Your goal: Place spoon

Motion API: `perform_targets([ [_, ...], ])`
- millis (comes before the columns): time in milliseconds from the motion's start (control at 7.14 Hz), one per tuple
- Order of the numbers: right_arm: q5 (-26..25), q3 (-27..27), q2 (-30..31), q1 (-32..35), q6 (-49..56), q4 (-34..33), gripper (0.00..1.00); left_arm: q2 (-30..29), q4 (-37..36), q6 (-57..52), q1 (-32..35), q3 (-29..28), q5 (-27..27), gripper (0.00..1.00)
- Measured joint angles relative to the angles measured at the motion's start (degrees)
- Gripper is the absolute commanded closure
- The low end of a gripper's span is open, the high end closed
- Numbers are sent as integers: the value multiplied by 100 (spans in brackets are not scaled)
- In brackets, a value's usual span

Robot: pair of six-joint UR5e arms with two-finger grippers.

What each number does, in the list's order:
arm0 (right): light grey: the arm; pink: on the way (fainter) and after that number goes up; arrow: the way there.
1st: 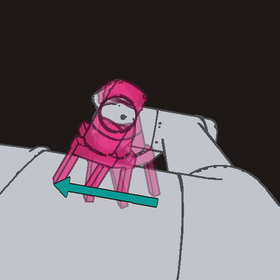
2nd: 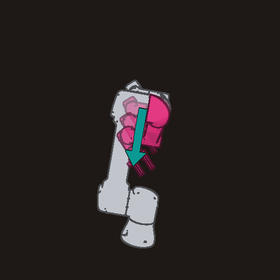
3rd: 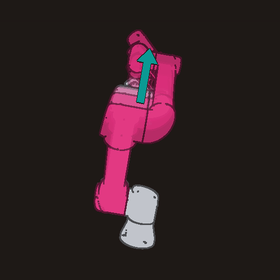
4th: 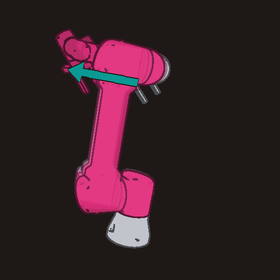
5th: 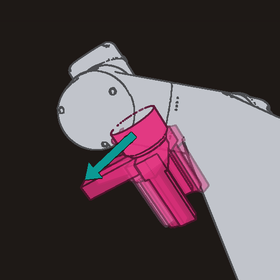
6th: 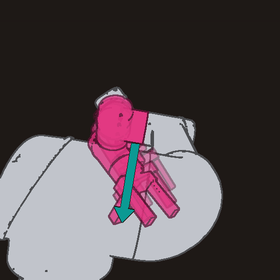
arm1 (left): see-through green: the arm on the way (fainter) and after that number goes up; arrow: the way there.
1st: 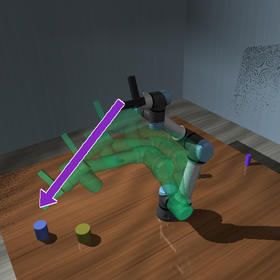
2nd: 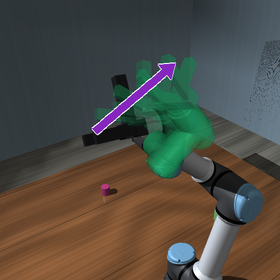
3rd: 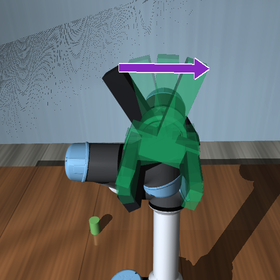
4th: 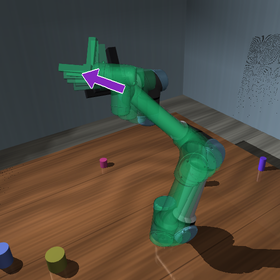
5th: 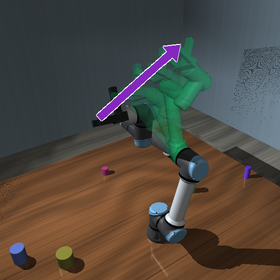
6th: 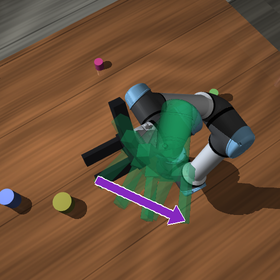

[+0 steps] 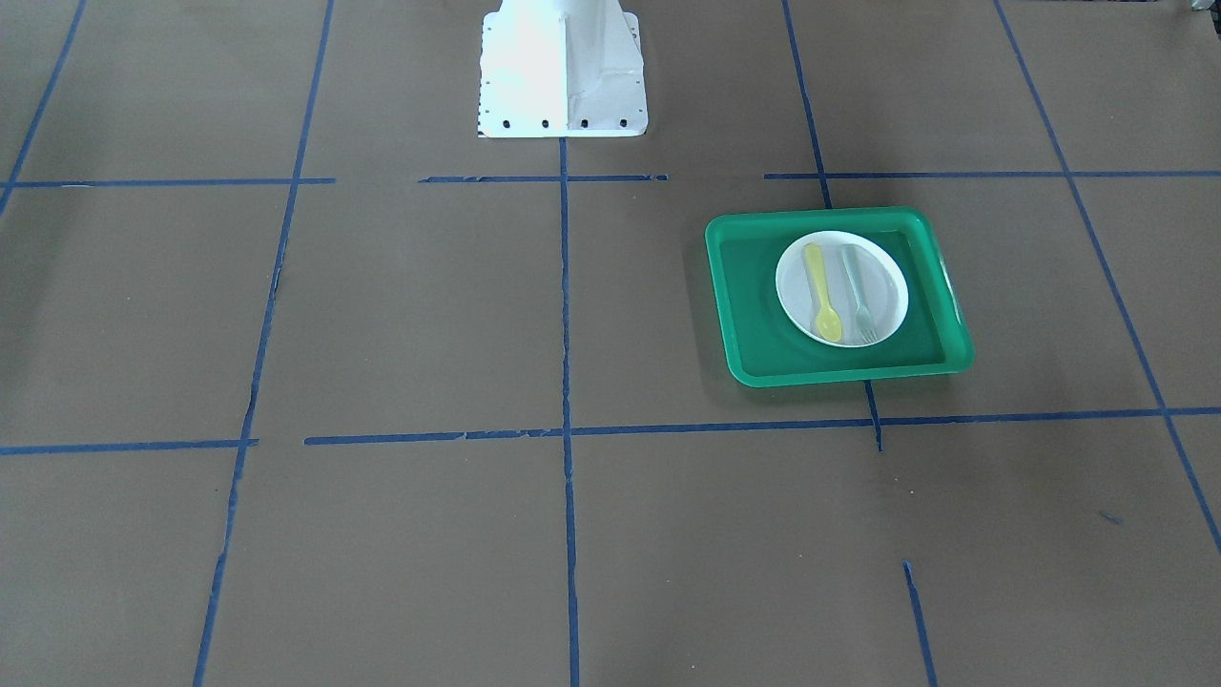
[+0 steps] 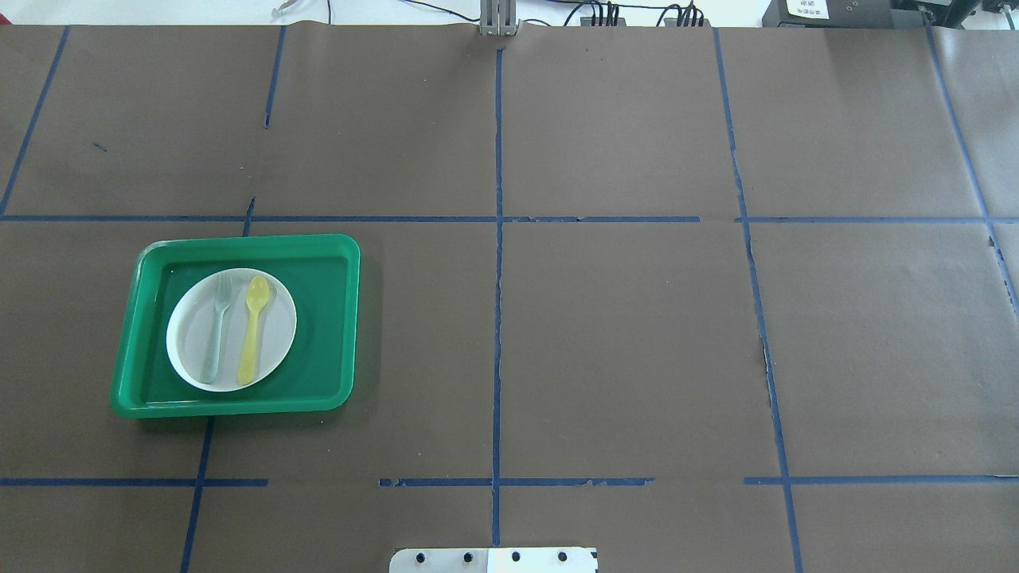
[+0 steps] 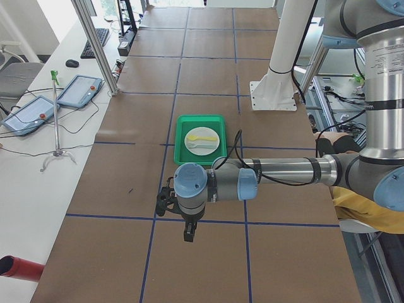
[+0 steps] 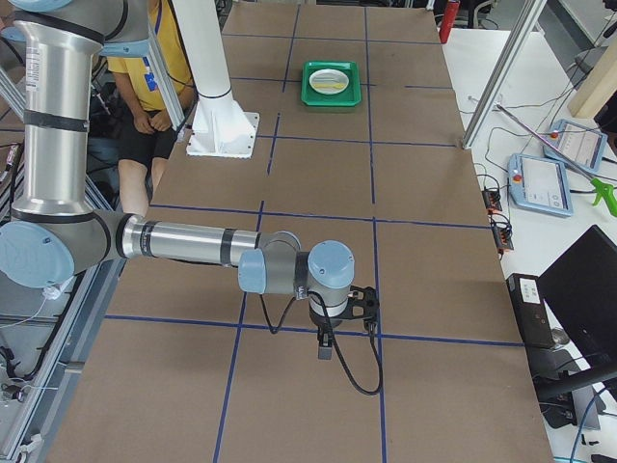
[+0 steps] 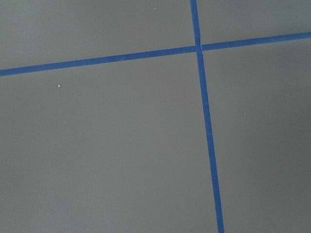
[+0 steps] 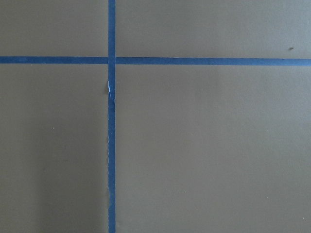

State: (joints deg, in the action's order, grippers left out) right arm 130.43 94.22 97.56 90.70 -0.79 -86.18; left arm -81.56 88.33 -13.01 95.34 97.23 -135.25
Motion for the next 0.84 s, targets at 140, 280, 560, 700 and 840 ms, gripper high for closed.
perform_targets([
  [140, 0, 0, 0, 0, 2, 1, 0, -3, 4, -2, -4, 19, -3, 0],
  [280, 0, 0, 0, 0, 4, -2, 0, -18, 23, -8, -18, 55, -7, 0],
  [560, 0, 0, 0, 0, 1, -4, 0, -65, 609, 15, -96, 88, -438, 0],
  [700, 0, 0, 0, 0, 0, -4, 0, -71, 1067, 349, -327, 125, -715, 0],
  [840, 0, 0, 0, 0, 0, -4, 0, -83, 1574, 1176, -797, 254, -606, 0],
])
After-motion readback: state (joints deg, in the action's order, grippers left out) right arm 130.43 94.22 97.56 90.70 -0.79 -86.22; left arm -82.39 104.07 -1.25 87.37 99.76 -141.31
